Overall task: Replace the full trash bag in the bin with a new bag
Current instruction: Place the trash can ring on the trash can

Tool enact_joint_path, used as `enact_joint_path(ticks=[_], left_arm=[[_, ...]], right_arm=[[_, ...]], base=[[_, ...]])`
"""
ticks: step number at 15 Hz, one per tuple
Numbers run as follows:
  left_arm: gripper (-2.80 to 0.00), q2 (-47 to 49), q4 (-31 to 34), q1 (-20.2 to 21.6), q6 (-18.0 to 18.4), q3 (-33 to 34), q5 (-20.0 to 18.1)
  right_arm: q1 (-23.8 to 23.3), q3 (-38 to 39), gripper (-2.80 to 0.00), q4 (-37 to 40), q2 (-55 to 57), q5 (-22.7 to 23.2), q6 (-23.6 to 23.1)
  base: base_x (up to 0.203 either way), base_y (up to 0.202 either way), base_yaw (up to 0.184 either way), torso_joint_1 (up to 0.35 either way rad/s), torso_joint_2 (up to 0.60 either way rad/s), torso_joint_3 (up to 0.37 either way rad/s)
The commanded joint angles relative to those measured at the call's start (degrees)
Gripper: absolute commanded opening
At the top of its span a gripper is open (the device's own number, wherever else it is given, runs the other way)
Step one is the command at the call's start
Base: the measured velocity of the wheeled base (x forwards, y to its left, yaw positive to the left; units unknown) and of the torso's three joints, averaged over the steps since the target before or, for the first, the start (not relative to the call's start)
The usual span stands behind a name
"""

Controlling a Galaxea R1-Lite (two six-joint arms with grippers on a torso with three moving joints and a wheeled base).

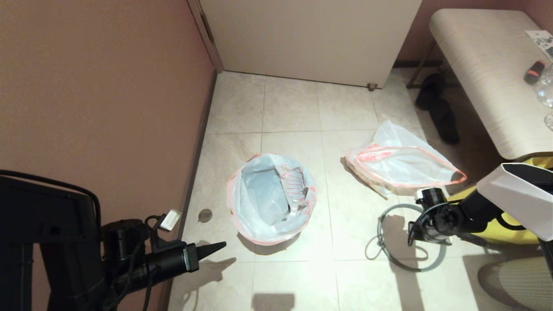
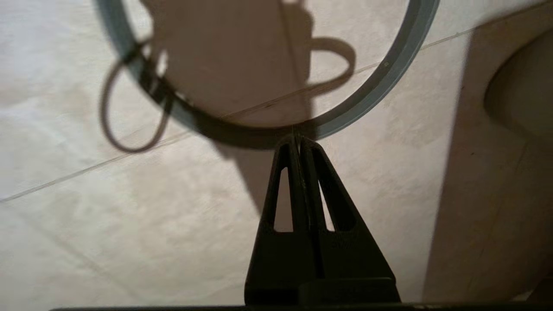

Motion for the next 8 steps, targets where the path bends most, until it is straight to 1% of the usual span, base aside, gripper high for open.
enact_joint_path(ticks=[1, 3, 4, 6, 8], left_arm=[[-2.8, 0.8, -2.7, -0.4, 0.0, -0.8, 0.4], [-2.8, 1.4, -2.7, -1.9, 0.1, -1.3, 4.7], [-2.8, 1.8, -2.7, -2.9, 0.1, -1.5, 6.5], [-2.8, 2.5, -2.7, -3.9, 0.1, -2.3, 9.4], [-2.8, 2.8, -2.7, -4.1, 0.1, -2.4, 9.8]], right_arm=[[-2.9, -2.7, -2.8, -1.8, 7.1, 0.0, -3.8], [-6.1, -5.9, -2.8, -2.9, 9.7, 0.1, -11.3], [-7.8, -8.0, -2.8, -3.2, 10.9, 0.3, -13.5], [-11.2, -11.3, -2.8, -3.2, 13.0, 1.4, -15.8], [-13.5, -12.2, -2.8, -3.3, 14.4, 5.4, -18.4]], base=[[0.0, 0.0, 0.0, 0.0, 0.0, 0.0], [0.0, 0.0, 0.0, 0.0, 0.0, 0.0], [0.0, 0.0, 0.0, 0.0, 0.0, 0.0], [0.0, 0.0, 0.0, 0.0, 0.0, 0.0], [0.0, 0.0, 0.0, 0.0, 0.0, 0.0]])
